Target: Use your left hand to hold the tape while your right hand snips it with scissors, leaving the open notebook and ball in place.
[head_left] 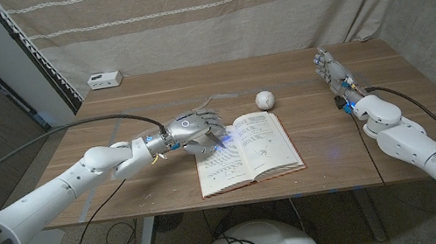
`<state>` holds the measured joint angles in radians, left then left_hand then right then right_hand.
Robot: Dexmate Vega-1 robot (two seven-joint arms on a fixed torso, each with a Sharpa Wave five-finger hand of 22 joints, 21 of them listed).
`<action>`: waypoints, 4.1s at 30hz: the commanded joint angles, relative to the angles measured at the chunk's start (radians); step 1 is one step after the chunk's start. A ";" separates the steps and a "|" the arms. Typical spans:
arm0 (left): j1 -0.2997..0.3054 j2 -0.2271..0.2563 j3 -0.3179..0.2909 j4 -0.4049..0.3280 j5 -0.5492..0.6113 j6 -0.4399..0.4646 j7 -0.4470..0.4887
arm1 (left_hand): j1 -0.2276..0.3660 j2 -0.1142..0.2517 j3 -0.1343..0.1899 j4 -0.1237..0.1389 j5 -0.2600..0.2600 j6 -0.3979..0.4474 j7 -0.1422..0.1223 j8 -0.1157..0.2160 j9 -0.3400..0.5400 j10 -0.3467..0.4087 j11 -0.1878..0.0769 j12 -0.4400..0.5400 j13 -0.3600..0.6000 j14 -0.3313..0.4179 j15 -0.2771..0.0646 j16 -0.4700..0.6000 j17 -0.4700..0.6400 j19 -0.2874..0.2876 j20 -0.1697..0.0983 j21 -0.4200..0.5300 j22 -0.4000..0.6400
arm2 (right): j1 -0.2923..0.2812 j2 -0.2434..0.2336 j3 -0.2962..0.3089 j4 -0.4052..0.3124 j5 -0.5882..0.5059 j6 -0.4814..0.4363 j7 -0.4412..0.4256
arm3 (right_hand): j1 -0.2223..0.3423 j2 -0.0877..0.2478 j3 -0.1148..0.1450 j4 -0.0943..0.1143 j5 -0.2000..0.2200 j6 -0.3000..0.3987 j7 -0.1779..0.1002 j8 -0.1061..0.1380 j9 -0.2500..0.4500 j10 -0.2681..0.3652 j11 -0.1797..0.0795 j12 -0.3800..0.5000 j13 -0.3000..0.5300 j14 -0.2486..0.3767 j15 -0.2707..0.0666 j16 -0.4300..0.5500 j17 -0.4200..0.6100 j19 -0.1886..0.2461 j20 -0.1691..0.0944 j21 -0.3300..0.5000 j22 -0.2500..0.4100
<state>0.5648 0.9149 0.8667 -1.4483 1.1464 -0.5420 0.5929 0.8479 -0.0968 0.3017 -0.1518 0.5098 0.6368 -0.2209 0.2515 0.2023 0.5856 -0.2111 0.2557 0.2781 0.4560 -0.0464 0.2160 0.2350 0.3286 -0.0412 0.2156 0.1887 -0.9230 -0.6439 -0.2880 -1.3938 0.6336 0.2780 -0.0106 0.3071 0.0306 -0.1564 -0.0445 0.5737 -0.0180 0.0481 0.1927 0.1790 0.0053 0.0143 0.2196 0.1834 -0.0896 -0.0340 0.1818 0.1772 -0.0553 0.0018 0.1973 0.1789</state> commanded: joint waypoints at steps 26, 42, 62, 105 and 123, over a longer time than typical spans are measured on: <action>-0.010 -0.019 0.027 0.018 -0.011 0.014 -0.024 | 0.002 -0.046 0.216 0.000 -0.088 0.163 0.003 -0.010 -0.004 0.142 0.000 0.043 0.051 0.123 -0.180 -0.006 0.016 0.060 -0.147 0.013 0.009 | -0.007 -0.012 0.010 -0.016 0.009 -0.009 0.002 | 0.000 0.010 -0.011 -0.002 0.009 0.003 -0.009 0.002 0.005 -0.001 -0.003 -0.003 0.004 -0.009 -0.015 0.002 0.001 -0.004 0.002 0.002 0.002; 0.005 -0.024 0.023 0.009 -0.023 0.038 -0.060 | -0.057 -0.079 0.417 -0.016 -0.134 0.201 0.004 -0.025 -0.007 0.224 0.002 0.027 0.067 0.184 -0.182 -0.013 0.013 0.103 -0.152 0.013 0.010 | -0.003 -0.013 0.012 -0.007 0.020 -0.011 0.015 | -0.001 0.012 -0.014 -0.001 0.009 0.004 -0.009 0.001 0.005 0.000 -0.004 -0.002 0.004 -0.008 -0.015 0.002 0.001 -0.002 0.002 0.002 0.002; 0.004 -0.038 0.027 0.011 -0.031 0.050 -0.074 | 0.010 -0.070 0.561 -0.016 -0.236 0.282 0.008 -0.001 -0.006 0.346 0.005 0.051 0.090 0.333 -0.188 -0.009 0.044 0.127 -0.149 0.030 0.018 | 0.005 -0.010 0.015 0.015 0.028 -0.003 0.029 | -0.002 0.015 -0.018 0.000 0.009 0.006 -0.011 0.002 0.005 0.001 -0.003 -0.002 0.004 -0.008 -0.015 0.002 0.001 0.000 0.004 0.002 0.002; 0.026 -0.046 0.014 0.019 -0.071 0.071 -0.064 | -0.209 0.138 0.525 0.096 -0.314 0.472 0.060 0.090 0.033 0.496 0.009 0.175 0.184 0.525 -0.191 0.043 0.242 0.143 -0.117 0.076 0.046 | 0.015 -0.008 0.009 0.012 0.035 -0.021 0.037 | -0.008 0.022 -0.027 0.004 0.007 0.032 -0.022 0.008 0.005 0.008 -0.012 0.000 0.004 -0.002 -0.021 0.003 0.002 0.011 0.009 0.004 0.001; 0.043 -0.062 -0.012 0.026 -0.110 0.135 -0.028 | -0.144 0.191 0.274 0.043 -0.235 0.354 0.059 0.211 0.311 0.525 0.001 0.434 0.578 0.540 -0.180 0.346 0.747 0.147 -0.100 0.239 0.250 | 0.028 -0.008 0.007 0.022 0.037 -0.023 0.049 | -0.009 0.025 -0.032 0.005 0.006 0.050 -0.026 0.011 0.004 0.012 -0.017 0.001 0.004 0.002 -0.026 0.003 0.002 0.024 0.011 0.007 0.001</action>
<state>0.5965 0.8616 0.8750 -1.4228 1.0703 -0.4539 0.5460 0.6881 0.0847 0.5860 -0.1114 0.2648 1.0134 -0.1570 0.4146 0.4889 1.1017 -0.2091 0.6768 0.8301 1.0085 -0.1605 0.5238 0.9199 0.4769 -0.0466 0.4400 0.4203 -0.9049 -0.6535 -0.2784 -1.3813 0.6680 0.2575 0.0286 0.2925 0.0452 -0.1783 -0.0390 0.5768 0.0253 0.0230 0.1966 0.1790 0.0161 0.0035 0.2196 0.1835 -0.0896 -0.0340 0.1818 0.1772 -0.0371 0.0127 0.1973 0.1768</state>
